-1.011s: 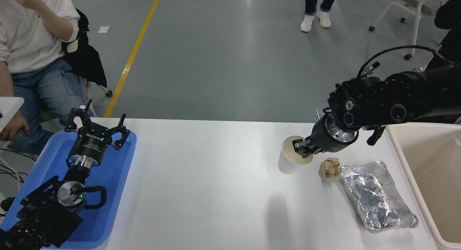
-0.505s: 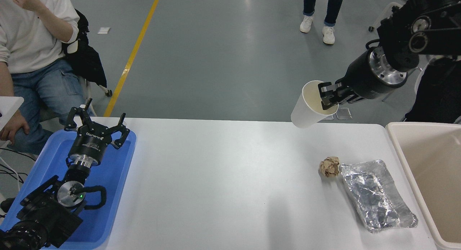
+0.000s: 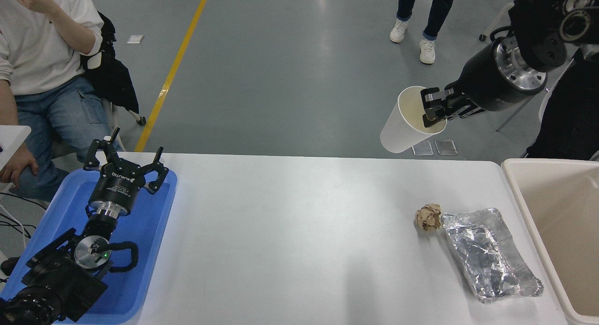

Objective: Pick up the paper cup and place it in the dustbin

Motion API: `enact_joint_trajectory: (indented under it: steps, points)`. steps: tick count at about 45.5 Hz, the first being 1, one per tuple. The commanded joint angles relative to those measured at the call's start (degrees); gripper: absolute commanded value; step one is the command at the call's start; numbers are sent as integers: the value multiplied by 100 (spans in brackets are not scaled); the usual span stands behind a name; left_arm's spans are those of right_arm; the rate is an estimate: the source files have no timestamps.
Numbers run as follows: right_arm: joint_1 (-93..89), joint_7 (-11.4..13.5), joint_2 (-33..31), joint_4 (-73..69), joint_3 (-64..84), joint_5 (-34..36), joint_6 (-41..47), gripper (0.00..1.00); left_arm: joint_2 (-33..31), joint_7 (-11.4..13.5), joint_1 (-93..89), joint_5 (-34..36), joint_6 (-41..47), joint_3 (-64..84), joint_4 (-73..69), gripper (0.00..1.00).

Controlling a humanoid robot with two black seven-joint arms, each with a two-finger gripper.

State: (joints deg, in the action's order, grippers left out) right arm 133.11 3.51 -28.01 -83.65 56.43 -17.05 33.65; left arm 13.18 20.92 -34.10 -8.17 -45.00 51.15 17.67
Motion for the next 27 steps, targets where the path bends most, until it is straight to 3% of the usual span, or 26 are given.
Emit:
enact_joint_trajectory:
  steps: [1,14,27]
  points:
    - [-13,0,-2,-11,0,0,-7,0,0,0,0,0,0,0,-1,100]
    - [-680,18,-125,551,263,-17,-288,0,0,0,0,0,0,0,-1,100]
    - [-2464,44,-477,2730,281,0,-482,0,0,0,0,0,0,0,-1,100]
